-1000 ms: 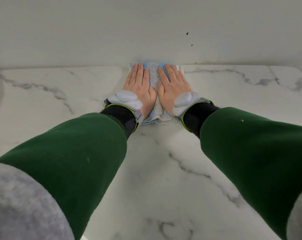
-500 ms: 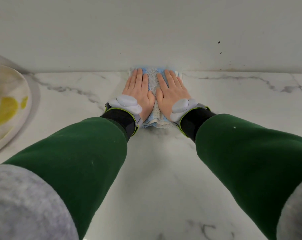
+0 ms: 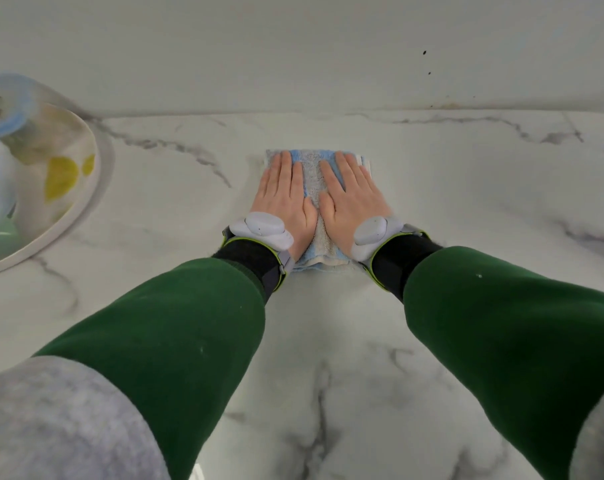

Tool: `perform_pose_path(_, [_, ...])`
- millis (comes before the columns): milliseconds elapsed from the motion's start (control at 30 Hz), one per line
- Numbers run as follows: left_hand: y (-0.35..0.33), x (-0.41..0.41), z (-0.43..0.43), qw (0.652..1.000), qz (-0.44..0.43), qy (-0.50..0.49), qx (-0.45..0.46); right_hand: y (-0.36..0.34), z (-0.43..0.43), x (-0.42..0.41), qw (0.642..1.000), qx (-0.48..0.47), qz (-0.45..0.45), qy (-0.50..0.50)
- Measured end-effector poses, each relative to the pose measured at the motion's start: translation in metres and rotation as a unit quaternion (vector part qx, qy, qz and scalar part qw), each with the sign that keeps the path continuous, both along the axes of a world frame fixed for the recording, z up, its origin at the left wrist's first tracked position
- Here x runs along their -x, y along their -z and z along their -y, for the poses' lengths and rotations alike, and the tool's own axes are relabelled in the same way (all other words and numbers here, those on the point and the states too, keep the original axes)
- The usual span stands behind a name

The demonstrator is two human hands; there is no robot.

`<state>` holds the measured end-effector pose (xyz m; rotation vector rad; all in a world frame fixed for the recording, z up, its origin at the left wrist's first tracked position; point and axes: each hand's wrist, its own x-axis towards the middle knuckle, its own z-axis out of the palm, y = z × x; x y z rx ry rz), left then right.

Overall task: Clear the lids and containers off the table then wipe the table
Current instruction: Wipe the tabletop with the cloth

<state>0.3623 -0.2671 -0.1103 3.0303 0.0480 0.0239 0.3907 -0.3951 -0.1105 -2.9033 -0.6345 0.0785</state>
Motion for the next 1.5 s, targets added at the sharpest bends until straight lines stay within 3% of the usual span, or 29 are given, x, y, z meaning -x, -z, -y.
perform_pose_path(867, [0.003, 0.300, 0.045, 1.000, 0.005, 0.012, 0.007, -0.002, 0.049, 0.296, 1.000, 0.017, -0.003, -0.020])
perform_pose_path(1500, [0.002, 0.451, 0.046, 0.998, 0.003, 0.048, 0.033, -0.002, 0.052, 0.456, 1.000, 0.013, -0.002, 0.019])
